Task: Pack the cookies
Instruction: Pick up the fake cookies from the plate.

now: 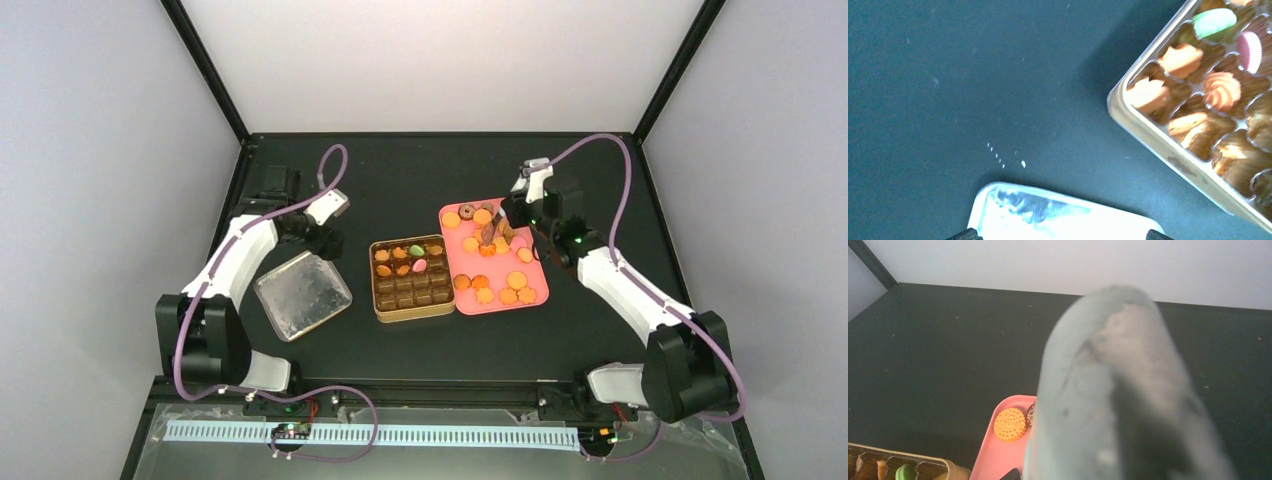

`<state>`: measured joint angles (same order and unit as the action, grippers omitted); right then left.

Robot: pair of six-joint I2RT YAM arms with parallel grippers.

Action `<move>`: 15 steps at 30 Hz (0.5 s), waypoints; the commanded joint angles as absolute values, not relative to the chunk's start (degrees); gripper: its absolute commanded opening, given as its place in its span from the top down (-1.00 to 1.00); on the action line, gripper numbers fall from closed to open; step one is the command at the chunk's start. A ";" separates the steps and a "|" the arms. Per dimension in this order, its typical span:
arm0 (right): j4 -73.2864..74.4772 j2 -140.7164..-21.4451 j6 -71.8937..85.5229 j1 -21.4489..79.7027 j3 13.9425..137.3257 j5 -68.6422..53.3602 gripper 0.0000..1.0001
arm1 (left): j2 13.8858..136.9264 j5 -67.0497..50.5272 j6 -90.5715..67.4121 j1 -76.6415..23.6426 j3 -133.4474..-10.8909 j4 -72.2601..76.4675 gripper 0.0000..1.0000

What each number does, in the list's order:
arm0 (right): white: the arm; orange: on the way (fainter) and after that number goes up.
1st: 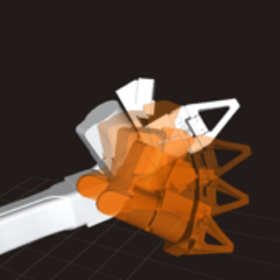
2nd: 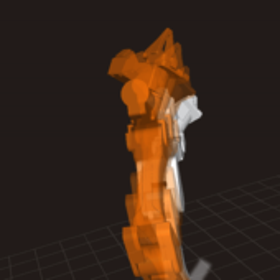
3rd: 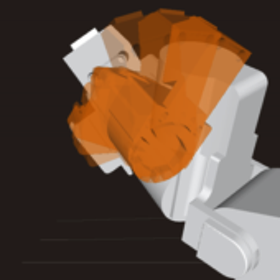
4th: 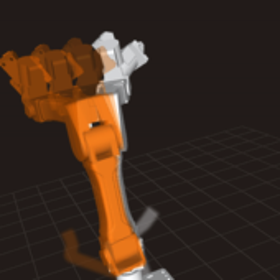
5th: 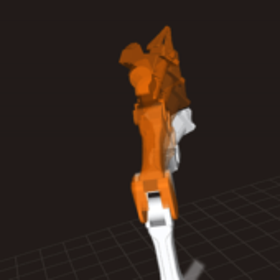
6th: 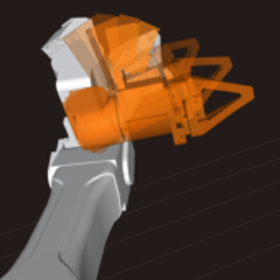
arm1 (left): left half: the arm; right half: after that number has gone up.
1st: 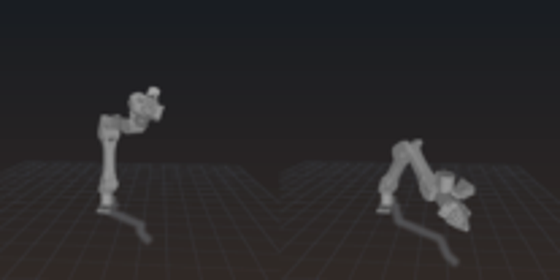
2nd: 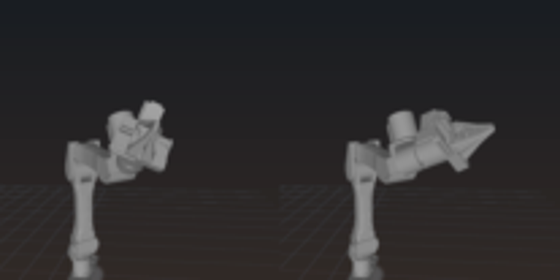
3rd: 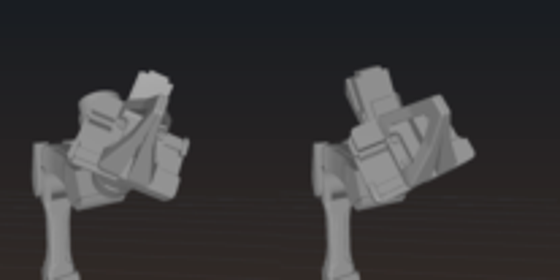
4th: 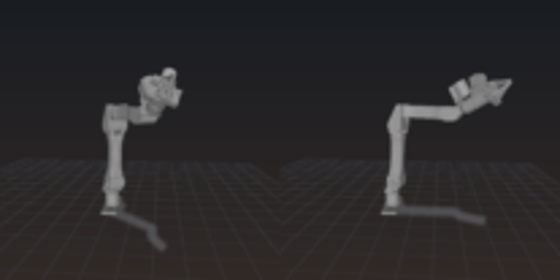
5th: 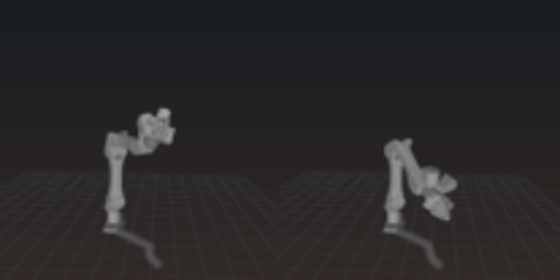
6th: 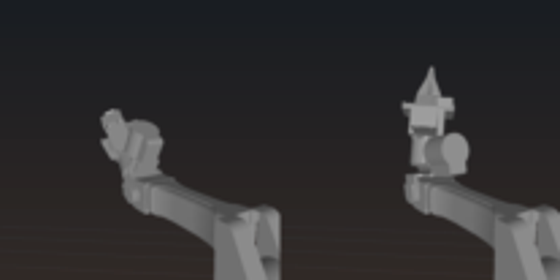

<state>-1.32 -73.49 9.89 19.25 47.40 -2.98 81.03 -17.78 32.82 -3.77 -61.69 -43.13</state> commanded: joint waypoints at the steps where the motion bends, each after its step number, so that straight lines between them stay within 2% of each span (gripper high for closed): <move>1: -4.93 -75.83 7.31 20.84 51.01 0.09 0.17 | 79.81 -21.28 33.27 1.59 -63.04 -48.76 -0.77; 15: -3.95 -81.58 2.69 26.81 52.72 5.07 0.21 | 79.19 -24.05 30.58 3.92 -63.28 -49.10 -0.80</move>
